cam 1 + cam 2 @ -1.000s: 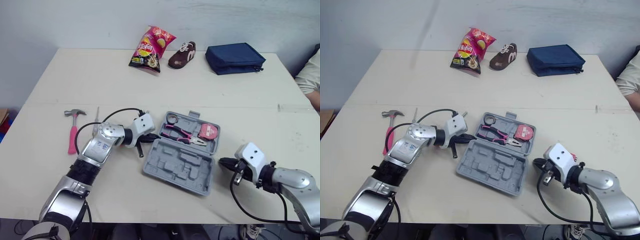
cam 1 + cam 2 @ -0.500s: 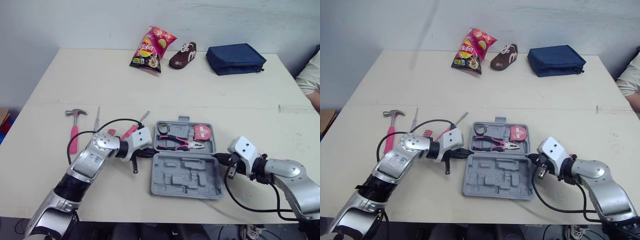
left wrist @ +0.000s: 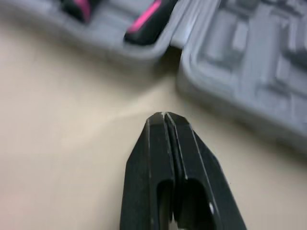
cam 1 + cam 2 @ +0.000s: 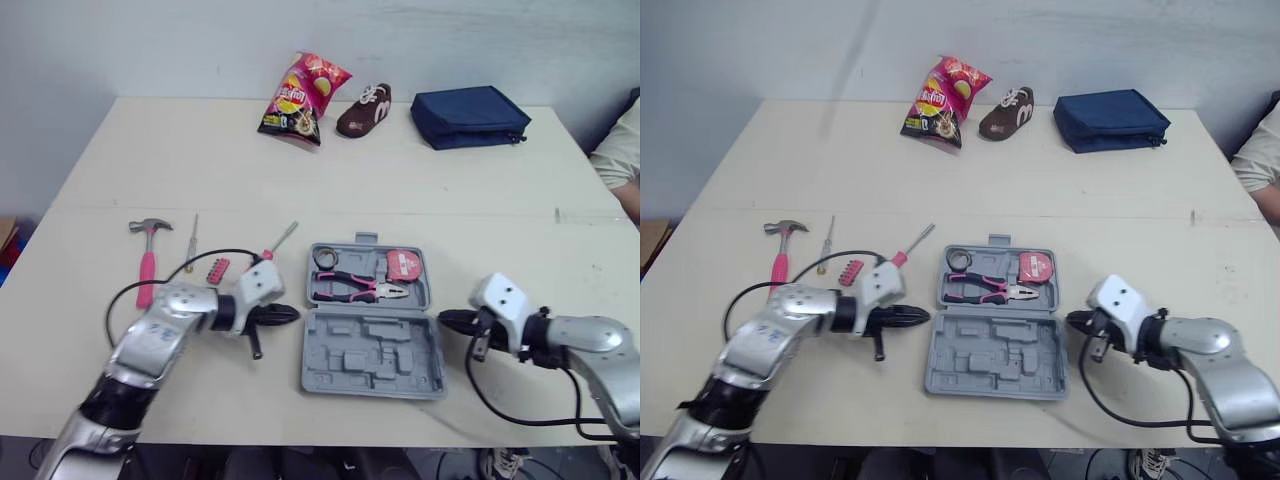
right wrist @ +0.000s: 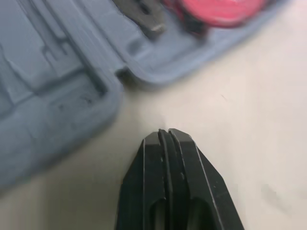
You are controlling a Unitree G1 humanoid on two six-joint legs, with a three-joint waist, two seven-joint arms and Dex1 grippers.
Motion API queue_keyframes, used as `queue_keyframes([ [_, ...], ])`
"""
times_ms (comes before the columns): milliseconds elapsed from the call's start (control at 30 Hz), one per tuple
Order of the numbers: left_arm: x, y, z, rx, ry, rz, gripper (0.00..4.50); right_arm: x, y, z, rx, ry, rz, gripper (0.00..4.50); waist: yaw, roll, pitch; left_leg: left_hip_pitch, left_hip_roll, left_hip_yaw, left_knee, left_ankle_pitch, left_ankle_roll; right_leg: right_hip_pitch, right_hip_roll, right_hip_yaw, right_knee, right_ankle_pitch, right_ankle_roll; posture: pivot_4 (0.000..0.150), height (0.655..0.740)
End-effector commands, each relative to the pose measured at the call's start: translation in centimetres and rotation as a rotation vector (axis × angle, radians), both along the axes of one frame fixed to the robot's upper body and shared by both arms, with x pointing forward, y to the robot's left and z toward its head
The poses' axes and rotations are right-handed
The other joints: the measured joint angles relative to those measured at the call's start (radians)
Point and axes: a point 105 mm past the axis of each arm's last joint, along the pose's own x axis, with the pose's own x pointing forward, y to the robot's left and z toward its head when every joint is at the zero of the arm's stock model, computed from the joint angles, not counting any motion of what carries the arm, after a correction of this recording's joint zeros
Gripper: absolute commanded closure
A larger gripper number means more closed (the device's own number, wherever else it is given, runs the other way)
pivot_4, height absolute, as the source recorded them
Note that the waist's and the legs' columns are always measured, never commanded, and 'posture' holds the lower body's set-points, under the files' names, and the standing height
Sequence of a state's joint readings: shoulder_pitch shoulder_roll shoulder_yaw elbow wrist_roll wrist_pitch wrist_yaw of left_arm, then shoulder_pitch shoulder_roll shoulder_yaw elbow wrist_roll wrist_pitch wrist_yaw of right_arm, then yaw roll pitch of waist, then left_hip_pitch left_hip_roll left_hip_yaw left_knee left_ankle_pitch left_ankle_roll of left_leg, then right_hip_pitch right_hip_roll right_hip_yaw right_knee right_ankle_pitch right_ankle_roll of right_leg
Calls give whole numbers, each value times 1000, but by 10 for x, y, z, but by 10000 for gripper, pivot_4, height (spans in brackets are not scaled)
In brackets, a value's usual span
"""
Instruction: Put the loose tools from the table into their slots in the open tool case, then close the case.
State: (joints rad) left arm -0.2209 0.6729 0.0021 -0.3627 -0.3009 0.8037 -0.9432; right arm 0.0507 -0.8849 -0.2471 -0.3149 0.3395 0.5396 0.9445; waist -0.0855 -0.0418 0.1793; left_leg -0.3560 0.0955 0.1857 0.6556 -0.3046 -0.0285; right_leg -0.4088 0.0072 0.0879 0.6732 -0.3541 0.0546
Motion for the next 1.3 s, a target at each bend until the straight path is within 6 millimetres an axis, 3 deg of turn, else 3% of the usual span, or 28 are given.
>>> queue_keyframes([
  [33, -25, 38, 38, -126, -47, 102, 36715, -14, -29, 39, 58, -58, -64, 31075, 0, 0, 0, 0, 0, -1, 0, 0, 0, 1, 0, -1, 0, 0, 0, 1500, 7400],
  [233, -57, 144, 60, -205, -64, 575, 8419, -36, -94, 65, 122, -70, -245, 351, 0, 0, 0, 4, -1, -8, -1, 0, 1, 11, 0, -6, -8, -1, -1, 1500, 7400],
  [300, -68, 172, 59, -129, -82, 669, 489, -41, -113, 66, 92, -72, -295, 0, 0, -1, 0, 6, -2, -9, -5, -1, 2, 14, 0, -6, -14, -1, -1, 1500, 7400],
  [467, -85, 228, 62, -43, -139, 860, 489, -45, -143, 70, 78, -87, -364, 0, 0, -2, 0, 5, -3, -10, -8, -4, 4, 15, -3, -8, -20, 0, -1, 1500, 7400],
  [567, -89, 244, 62, -18, -156, 901, 489, -43, -153, 74, 83, -101, -387, 0, -1, -1, 0, 5, -4, -9, -8, -5, 5, 15, -6, -11, -20, -1, -1, 1500, 7400],
  [867, -89, 243, 46, 52, -140, 888, 489, -43, -153, 70, 79, -96, -388, 0, 0, -1, 0, 4, -6, -11, -10, -8, 6, 15, -10, -16, -20, -2, -4, 1500, 7400],
  [1067, -64, 200, 54, 39, -161, 764, 489, -28, -121, 75, 94, -122, -280, 0, 0, -1, 0, 4, -6, -12, -9, -8, 6, 16, -11, -17, -20, -2, -2, 1500, 7400],
  [1167, -42, 159, 61, 3, -180, 722, 489, -18, -72, 87, 169, -168, -135, 0, 2, 0, 0, 4, -6, -13, -9, -7, 6, 16, -11, -17, -19, -1, -1, 1500, 7400],
  [1300, -11, 142, 56, -26, -170, 900, 489, -14, 1, 101, 281, -202, 73, 0, 1, 1, 0, 4, -7, -15, -9, -4, 5, 17, -11, -18, -17, 0, 1, 1500, 7400],
])
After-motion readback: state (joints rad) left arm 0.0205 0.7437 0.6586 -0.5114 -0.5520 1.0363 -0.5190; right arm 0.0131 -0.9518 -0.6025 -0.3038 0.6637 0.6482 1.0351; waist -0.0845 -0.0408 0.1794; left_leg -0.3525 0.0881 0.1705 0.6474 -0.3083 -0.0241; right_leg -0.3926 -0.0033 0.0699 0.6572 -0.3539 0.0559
